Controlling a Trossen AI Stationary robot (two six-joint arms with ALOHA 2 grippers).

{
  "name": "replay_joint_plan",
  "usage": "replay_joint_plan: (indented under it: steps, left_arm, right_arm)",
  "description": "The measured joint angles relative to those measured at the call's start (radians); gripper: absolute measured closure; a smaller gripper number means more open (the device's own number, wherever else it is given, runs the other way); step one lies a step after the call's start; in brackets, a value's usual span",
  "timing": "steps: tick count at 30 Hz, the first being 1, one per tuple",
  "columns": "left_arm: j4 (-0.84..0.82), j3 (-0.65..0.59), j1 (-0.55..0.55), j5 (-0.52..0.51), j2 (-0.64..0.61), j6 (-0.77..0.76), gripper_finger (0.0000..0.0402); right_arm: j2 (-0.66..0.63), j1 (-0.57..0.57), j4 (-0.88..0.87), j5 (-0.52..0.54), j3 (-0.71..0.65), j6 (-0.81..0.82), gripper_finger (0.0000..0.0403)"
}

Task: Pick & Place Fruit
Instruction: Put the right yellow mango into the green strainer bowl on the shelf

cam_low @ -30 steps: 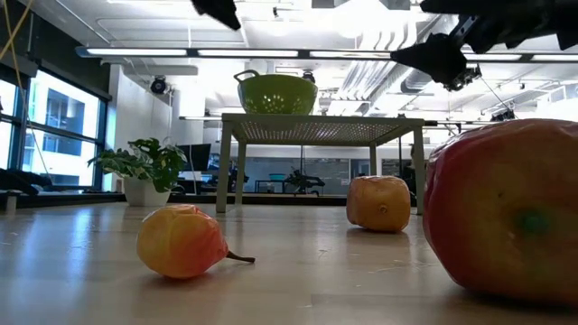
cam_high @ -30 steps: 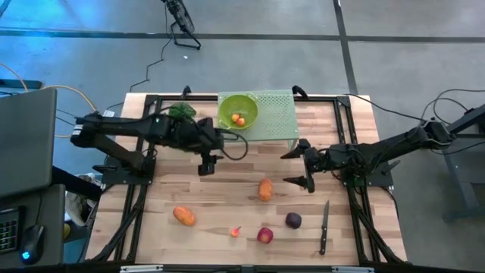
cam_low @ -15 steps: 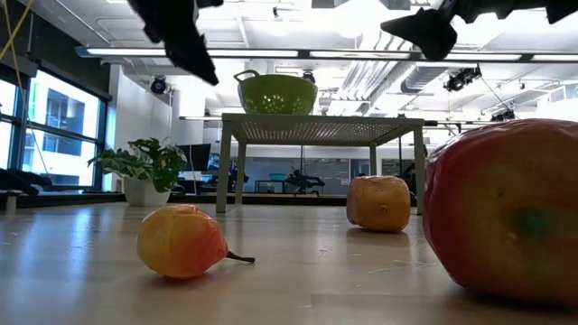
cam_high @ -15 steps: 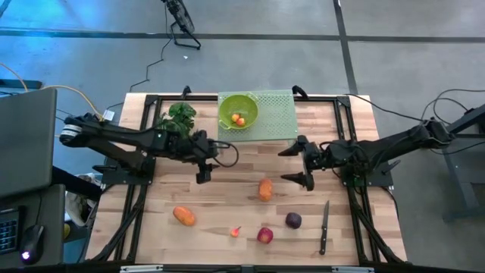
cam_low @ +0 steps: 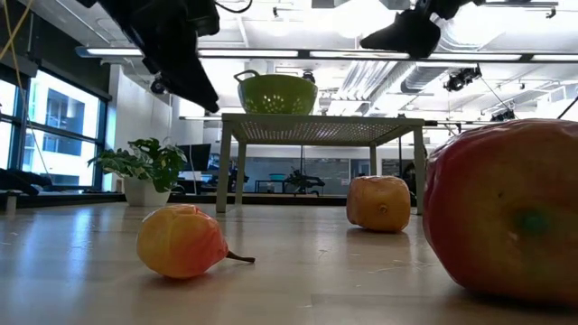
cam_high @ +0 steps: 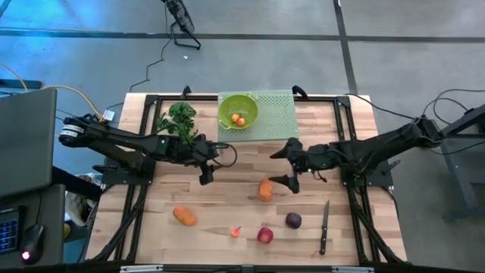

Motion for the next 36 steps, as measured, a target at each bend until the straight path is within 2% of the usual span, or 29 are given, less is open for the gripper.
replay_joint_plan:
  steps: [9, 15, 20, 28, 36]
  left_arm:
    - [0.007, 0.0, 0.0, -0.019, 0.0, 0.0, 0.0179]
    - [0.008, 0.0, 0.0, -0.018, 0.0, 0.0, 0.0179]
    - [0.008, 0.0, 0.0, -0.017, 0.0, 0.0, 0.0179]
    - [0.025, 0.0, 0.0, -0.017, 0.0, 0.0, 0.0179]
    - [0.026, 0.0, 0.0, -0.017, 0.0, 0.0, 0.0179]
  right_arm:
    - [0.092, 0.069, -0.155, 0.003, 0.133, -0.017, 0.0005]
    - [0.142, 0.073, -0.29, -0.008, 0.205, -0.003, 0.0006]
    - [0.175, 0.072, -0.41, -0.087, 0.242, -0.016, 0.0012]
    - [0.214, 0.069, -0.431, -0.226, 0.252, -0.273, 0.0013]
    - [0.268, 0.069, -0.421, -0.206, 0.252, -0.535, 0.0013]
